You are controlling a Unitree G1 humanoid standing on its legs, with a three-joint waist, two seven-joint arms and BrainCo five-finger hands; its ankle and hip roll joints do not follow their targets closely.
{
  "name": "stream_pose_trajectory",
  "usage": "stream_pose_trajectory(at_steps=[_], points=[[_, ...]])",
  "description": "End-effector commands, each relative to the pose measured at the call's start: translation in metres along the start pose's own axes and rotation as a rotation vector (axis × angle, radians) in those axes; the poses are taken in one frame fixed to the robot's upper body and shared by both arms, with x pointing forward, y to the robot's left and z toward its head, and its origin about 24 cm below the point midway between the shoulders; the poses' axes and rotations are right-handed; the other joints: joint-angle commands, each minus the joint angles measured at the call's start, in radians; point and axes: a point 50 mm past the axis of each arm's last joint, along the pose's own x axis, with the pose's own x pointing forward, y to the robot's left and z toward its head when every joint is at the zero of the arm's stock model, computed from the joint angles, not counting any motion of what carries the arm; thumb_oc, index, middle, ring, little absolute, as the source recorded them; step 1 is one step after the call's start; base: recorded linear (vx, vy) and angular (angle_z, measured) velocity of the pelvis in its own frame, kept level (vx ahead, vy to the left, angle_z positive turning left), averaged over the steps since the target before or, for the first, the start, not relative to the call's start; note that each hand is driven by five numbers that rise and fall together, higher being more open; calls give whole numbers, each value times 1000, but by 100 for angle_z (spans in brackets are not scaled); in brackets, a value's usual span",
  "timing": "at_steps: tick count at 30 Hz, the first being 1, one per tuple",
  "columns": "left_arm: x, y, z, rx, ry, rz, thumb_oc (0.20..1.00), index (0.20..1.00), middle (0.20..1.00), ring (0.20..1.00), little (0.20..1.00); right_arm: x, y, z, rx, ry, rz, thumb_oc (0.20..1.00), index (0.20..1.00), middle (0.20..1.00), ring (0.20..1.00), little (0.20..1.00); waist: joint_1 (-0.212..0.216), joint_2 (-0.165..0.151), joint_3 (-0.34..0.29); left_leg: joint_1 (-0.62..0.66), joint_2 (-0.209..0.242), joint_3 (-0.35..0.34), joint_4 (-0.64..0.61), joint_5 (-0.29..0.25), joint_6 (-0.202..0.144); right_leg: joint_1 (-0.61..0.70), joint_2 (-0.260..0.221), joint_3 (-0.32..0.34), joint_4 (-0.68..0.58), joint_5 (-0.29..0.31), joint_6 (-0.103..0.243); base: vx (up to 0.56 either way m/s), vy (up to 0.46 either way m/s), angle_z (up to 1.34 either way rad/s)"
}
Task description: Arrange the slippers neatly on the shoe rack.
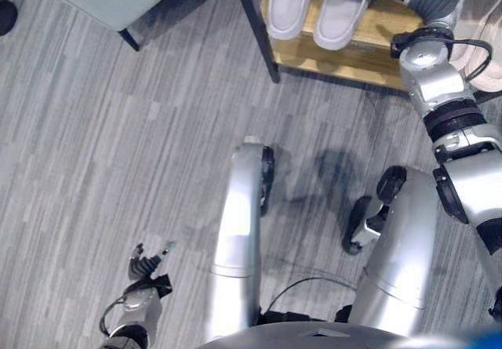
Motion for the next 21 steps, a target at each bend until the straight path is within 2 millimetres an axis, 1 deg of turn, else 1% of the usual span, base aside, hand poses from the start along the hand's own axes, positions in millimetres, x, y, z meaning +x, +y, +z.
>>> stream_pose_trajectory(at_steps=[1,4,5,7,8,9,10,12,13,14,15,16,17,20,21], points=[[-1,17,-3,34,-5,15,1000,1000,1000,1000,1000,0,3,46,88,-203,31,1000,1000,1000,1000,1000,40,14,57,76,-9,-117,21,-199,-15,9,-7,39,-65,49,-4,0,0,0],[-2,17,-2,41,-11,5,1000,1000,1000,1000,1000,-1,7,45,90,-198,46,1000,1000,1000,1000,1000,43,14,57,76,-8,-119,27,-202,-16,9,-4,39,-61,47,-5,0,0,0],[-2,18,-3,53,-12,-2,1000,1000,1000,1000,1000,-3,13,41,81,-182,77,1000,1000,1000,1000,1000,43,14,57,76,-7,-119,32,-204,-16,9,-5,40,-59,47,-6,0,0,0],[-2,19,-2,58,-13,-1,1000,1000,1000,1000,1000,-4,17,39,93,-164,87,1000,1000,1000,1000,1000,43,14,57,76,-6,-119,35,-207,-16,9,-4,41,-57,46,-6,0,0,0],[2,6,1,27,10,6,1000,1000,1000,1000,1000,-11,27,40,112,-160,121,1000,1000,1000,1000,1000,35,5,57,76,-1,-119,38,-209,-17,9,-3,40,-56,47,-5,0,0,0],[6,-5,11,21,-14,1,1000,1000,1000,1000,1000,-15,36,40,144,-130,136,1000,1000,1000,1000,1000,27,0,57,76,0,-119,46,-212,-17,9,-2,39,-52,46,-4,18,35,-2],[9,-7,15,25,-18,-1,1000,1000,1000,1000,1000,-15,40,36,163,-85,151,1000,1000,1000,1000,1000,25,1,57,76,1,-118,50,-213,-16,9,0,37,-50,45,-4,17,33,-4],[11,-11,18,32,-22,11,1000,1000,1000,1000,1000,-20,52,37,209,-47,191,1000,1000,1000,1000,1000,20,-2,57,76,4,-115,55,-217,-18,9,2,38,-48,46,-4,18,40,-9],[12,-15,21,31,-18,13,1000,1000,1000,1000,1000,-27,66,37,229,-22,253,1000,1000,1000,1000,1000,18,-3,57,76,5,-116,59,-222,-19,9,4,40,-48,47,-3,23,46,-11],[13,-17,22,33,-18,11,1000,1000,1000,1000,1000,-30,72,36,231,-13,280,1000,1000,1000,1000,1000,18,-3,57,76,6,-115,59,-223,-20,9,4,40,-50,48,-2,18,29,-10],[13,-17,22,32,-18,11,1000,1000,1000,1000,1000,-30,72,37,231,-14,281,1000,1000,1000,1000,1000,17,-3,57,76,6,-115,58,-222,-20,9,4,40,-50,48,-2,17,24,-9],[15,-22,29,33,-29,5,1000,1000,1000,1000,1000,-35,79,36,232,1,315,1000,1000,1000,1000,1000,18,-4,57,76,5,-112,58,-225,-22,9,4,42,-52,49,-1,19,31,-5],[15,-24,31,33,-37,0,1000,1000,1000,1000,1000,-36,82,36,235,10,322,1000,1000,1000,1000,1000,18,-3,57,76,6,-110,58,-227,-22,9,4,43,-52,51,1,21,35,-2],[15,-26,31,33,-40,-3,1000,1000,1000,1000,1000,-40,87,38,255,11,335,1000,1000,1000,1000,1000,18,-4,57,76,6,-107,53,-227,-22,9,3,44,-54,52,2,0,0,0],[14,-27,30,35,-36,-8,1000,1000,1000,1000,1000,-42,89,36,284,32,336,1000,1000,1000,1000,1000,20,-5,57,76,8,-103,50,-228,-23,9,4,49,-55,54,3,0,0,0]])
